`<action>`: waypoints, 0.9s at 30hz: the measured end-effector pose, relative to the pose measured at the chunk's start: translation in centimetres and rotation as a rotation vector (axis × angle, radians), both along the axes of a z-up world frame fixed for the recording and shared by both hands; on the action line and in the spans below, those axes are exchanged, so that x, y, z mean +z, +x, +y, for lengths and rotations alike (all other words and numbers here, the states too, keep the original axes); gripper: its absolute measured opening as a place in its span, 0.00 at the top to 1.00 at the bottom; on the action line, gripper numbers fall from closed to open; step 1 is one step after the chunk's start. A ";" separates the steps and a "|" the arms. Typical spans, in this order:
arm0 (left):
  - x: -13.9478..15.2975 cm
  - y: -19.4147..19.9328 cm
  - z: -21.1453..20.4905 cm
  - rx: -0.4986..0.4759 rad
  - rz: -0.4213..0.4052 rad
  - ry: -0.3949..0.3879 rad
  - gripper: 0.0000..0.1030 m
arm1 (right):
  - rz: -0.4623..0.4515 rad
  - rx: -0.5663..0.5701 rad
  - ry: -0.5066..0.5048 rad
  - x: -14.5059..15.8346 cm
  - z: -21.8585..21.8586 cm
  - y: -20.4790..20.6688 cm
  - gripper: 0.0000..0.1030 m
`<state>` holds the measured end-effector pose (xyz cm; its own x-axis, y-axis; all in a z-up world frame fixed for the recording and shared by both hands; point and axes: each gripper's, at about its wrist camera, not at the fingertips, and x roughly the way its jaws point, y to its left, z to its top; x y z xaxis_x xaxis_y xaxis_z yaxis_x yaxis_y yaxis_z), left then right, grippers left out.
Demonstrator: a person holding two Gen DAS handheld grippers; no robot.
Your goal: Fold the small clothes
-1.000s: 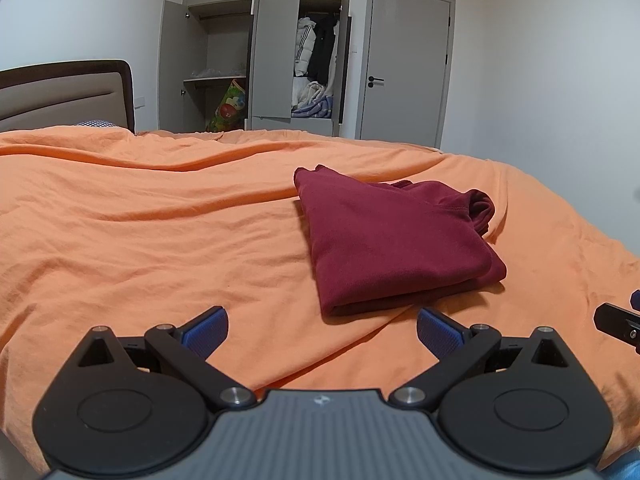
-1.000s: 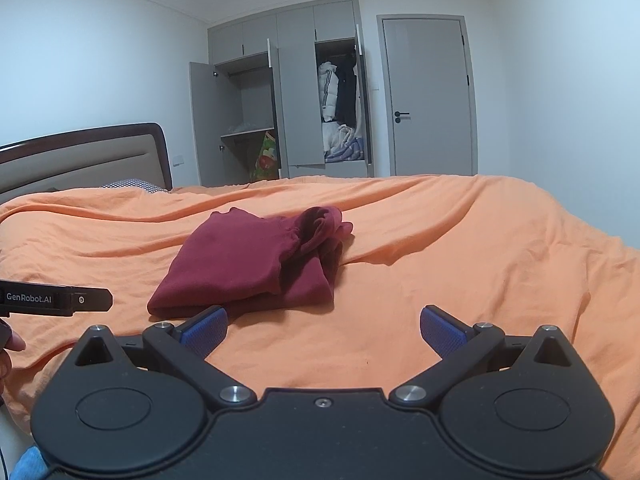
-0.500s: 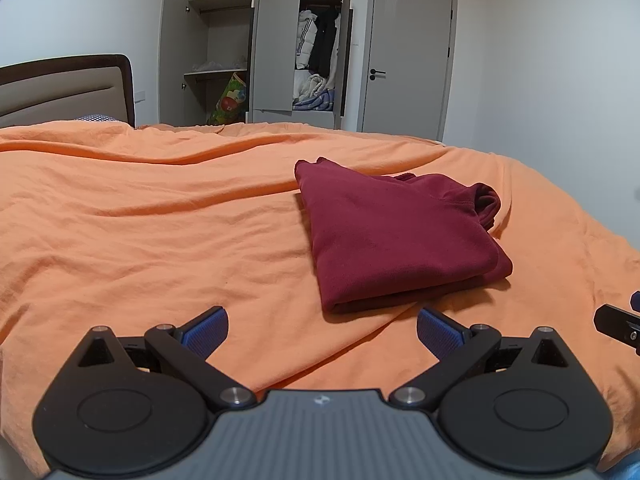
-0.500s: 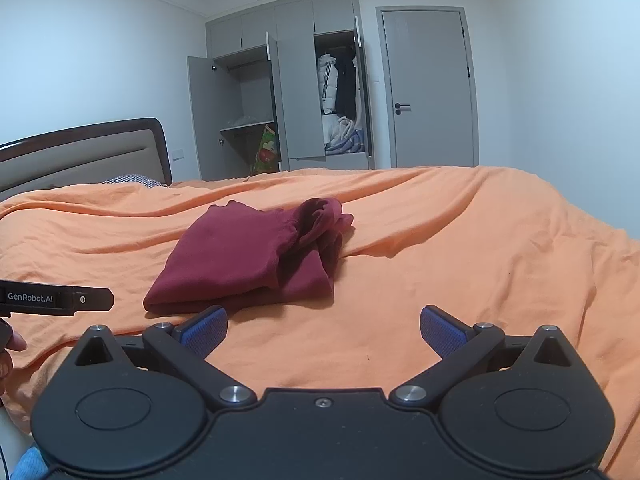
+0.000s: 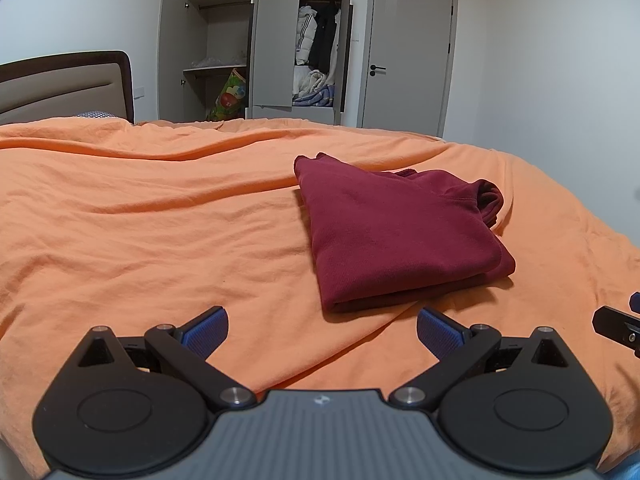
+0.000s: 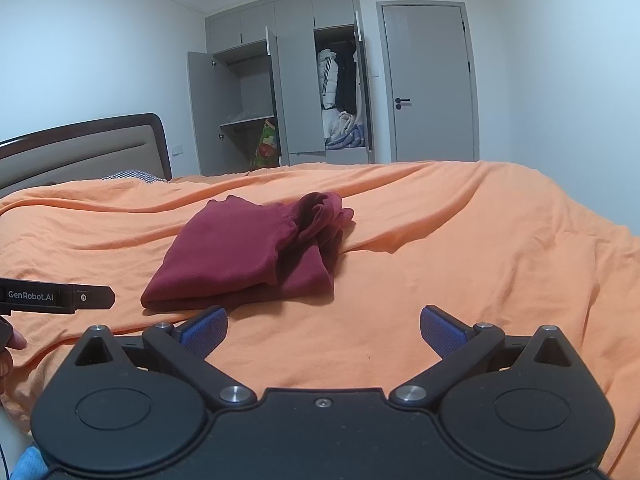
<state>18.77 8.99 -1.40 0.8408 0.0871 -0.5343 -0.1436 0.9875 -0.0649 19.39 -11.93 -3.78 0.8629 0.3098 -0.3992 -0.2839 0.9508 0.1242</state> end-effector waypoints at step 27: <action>-0.5 0.9 -0.3 0.028 0.045 0.049 0.00 | 0.033 0.008 -0.005 -0.6 0.2 0.9 0.01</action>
<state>19.71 8.64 -1.89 0.8129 0.1370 -0.5660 -0.1729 0.9849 -0.0099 20.26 -11.75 -4.35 0.8470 0.3145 -0.4285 -0.2872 0.9491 0.1291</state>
